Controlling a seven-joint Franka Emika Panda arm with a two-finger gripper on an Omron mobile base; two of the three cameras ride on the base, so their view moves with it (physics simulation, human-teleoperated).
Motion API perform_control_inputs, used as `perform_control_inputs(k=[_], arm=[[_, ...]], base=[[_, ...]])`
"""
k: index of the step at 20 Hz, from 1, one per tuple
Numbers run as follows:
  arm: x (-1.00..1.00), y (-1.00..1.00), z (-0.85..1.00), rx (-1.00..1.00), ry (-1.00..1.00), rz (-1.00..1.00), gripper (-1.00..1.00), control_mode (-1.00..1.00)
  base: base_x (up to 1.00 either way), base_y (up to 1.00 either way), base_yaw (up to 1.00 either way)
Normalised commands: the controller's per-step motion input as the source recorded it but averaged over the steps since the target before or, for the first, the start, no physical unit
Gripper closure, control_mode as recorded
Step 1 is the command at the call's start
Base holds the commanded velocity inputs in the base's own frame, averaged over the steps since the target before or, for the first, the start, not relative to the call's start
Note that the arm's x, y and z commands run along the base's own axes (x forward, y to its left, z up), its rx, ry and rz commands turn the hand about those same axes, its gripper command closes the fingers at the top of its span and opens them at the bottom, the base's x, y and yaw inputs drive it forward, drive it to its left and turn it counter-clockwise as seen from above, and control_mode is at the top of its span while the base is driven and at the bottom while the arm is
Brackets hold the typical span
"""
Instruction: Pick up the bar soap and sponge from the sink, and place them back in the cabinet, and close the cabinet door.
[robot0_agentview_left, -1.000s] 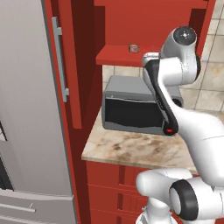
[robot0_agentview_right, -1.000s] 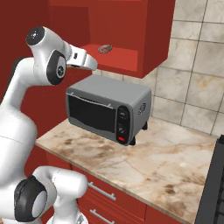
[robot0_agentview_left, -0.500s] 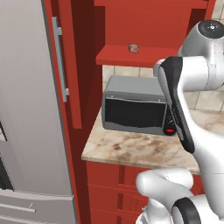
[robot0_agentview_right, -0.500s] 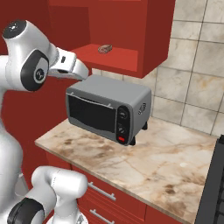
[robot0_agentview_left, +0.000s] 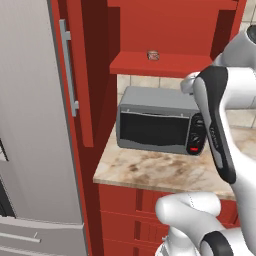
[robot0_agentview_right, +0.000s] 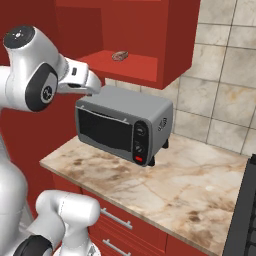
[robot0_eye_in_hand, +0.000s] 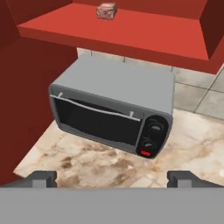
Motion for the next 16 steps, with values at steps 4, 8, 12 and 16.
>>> perform_control_inputs(k=[4,8,12,16], arm=[[-0.09,0.02,-0.05,0.0,0.0,0.08,-1.0,-1.0],[-0.2,0.08,-0.01,0.0,0.0,0.01,-1.0,-1.0],[-0.46,0.1,0.02,0.0,0.05,-0.02,-1.0,-1.0],[-0.69,0.03,0.08,0.01,0.14,-0.08,-1.0,-1.0]], base=[[0.0,0.0,0.0],[0.0,0.0,0.0],[0.0,0.0,0.0],[0.0,0.0,0.0]])
